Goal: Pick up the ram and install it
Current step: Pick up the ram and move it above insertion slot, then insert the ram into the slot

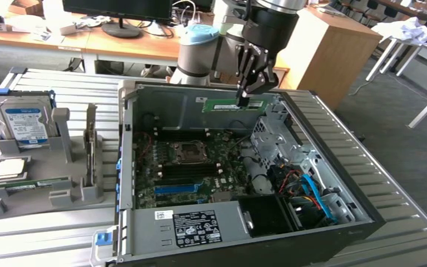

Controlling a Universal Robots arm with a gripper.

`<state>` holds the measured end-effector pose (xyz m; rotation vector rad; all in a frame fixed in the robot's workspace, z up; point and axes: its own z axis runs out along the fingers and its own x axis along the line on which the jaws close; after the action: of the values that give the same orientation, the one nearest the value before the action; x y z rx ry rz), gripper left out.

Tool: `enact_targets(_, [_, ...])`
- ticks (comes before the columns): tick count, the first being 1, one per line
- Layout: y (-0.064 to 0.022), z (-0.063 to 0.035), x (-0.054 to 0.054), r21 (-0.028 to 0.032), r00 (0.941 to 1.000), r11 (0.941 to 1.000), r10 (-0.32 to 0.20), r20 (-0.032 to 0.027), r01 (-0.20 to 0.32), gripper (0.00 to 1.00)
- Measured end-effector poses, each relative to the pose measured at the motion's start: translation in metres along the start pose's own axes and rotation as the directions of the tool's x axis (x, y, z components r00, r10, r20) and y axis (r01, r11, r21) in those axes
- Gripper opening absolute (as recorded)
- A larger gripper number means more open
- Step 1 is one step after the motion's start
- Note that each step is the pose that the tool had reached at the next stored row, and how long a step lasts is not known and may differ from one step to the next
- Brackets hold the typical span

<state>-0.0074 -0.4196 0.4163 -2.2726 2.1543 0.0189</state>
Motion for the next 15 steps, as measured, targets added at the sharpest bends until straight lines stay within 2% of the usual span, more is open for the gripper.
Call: enact_targets(15, [0.0054, 0.0019, -0.0003, 0.0, 1.0, 1.0, 0.0, 0.0001, 0.0, 0.13])
